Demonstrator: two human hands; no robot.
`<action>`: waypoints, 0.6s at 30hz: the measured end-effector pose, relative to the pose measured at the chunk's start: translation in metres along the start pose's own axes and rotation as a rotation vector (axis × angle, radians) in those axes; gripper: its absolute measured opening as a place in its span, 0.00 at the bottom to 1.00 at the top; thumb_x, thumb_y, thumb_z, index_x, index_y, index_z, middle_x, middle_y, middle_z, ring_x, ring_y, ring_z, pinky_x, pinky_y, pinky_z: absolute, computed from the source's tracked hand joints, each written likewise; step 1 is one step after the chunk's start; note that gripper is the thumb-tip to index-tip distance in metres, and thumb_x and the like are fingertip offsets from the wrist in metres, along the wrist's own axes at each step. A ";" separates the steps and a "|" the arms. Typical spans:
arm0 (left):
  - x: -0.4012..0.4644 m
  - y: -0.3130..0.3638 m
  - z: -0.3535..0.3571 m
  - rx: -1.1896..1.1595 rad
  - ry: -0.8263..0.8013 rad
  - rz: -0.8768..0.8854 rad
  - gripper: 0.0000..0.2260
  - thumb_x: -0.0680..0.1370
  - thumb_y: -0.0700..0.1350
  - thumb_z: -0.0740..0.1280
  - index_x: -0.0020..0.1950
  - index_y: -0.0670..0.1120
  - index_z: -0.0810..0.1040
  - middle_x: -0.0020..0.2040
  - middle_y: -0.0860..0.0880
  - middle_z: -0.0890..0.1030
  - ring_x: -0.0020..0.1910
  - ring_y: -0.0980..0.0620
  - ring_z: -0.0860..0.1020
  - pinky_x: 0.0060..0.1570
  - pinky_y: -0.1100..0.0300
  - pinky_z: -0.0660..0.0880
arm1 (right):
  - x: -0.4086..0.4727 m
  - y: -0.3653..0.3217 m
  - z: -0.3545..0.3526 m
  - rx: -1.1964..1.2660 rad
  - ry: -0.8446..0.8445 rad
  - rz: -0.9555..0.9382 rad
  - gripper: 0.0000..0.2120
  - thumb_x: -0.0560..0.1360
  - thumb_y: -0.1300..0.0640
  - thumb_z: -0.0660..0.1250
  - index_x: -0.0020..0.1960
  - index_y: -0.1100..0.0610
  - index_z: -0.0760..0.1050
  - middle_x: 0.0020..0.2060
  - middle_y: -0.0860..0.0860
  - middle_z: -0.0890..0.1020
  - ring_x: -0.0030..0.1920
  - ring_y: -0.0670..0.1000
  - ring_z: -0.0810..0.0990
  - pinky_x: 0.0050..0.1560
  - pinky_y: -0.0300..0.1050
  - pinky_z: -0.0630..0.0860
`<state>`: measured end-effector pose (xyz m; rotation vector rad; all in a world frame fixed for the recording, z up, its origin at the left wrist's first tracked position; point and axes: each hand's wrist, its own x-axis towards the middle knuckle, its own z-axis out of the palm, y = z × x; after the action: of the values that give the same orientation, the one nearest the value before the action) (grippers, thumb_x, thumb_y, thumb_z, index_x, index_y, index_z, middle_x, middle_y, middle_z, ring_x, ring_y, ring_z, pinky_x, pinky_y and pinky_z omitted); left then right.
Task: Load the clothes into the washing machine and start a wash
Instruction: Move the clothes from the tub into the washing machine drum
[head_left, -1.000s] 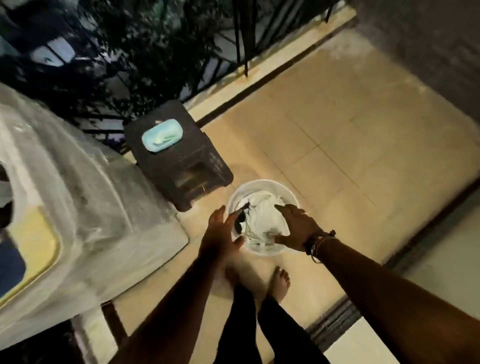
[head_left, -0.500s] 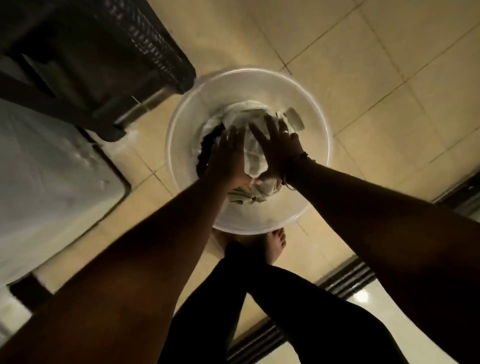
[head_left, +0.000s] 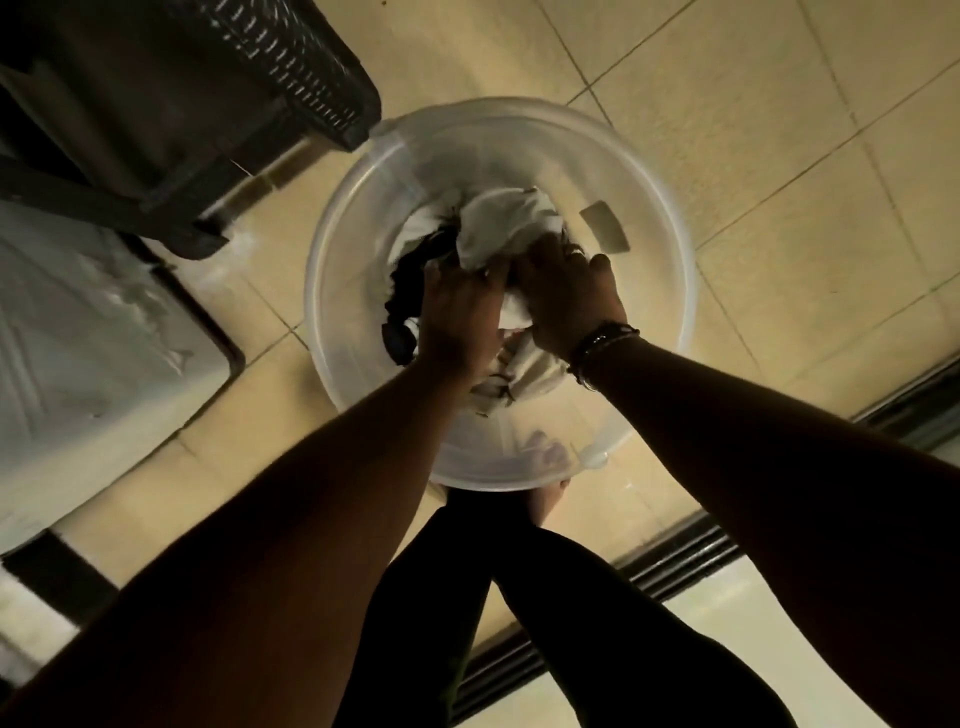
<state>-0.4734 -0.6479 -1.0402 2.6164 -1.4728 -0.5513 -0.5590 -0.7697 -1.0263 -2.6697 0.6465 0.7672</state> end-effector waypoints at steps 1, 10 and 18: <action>0.000 0.002 -0.009 0.001 -0.038 0.002 0.38 0.61 0.54 0.82 0.67 0.45 0.74 0.51 0.41 0.84 0.54 0.38 0.81 0.63 0.39 0.74 | -0.005 0.002 -0.007 0.007 -0.002 0.000 0.28 0.70 0.53 0.70 0.68 0.47 0.68 0.59 0.53 0.75 0.55 0.61 0.79 0.48 0.55 0.73; -0.022 0.037 -0.086 -0.028 -0.166 0.062 0.20 0.71 0.53 0.73 0.61 0.49 0.81 0.48 0.48 0.85 0.53 0.44 0.82 0.63 0.48 0.67 | -0.058 0.005 -0.068 0.009 -0.146 0.013 0.20 0.76 0.53 0.62 0.68 0.47 0.70 0.45 0.53 0.82 0.45 0.61 0.82 0.36 0.47 0.70; -0.041 0.041 -0.124 -0.123 -0.195 0.083 0.25 0.72 0.52 0.72 0.68 0.52 0.75 0.46 0.48 0.86 0.48 0.45 0.84 0.47 0.54 0.77 | -0.082 0.011 -0.093 0.091 -0.150 -0.156 0.22 0.72 0.51 0.64 0.65 0.49 0.71 0.48 0.52 0.82 0.48 0.60 0.82 0.44 0.49 0.76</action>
<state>-0.4823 -0.6473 -0.9039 2.4546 -1.5380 -0.8800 -0.5870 -0.7871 -0.9060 -2.5155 0.4194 0.8622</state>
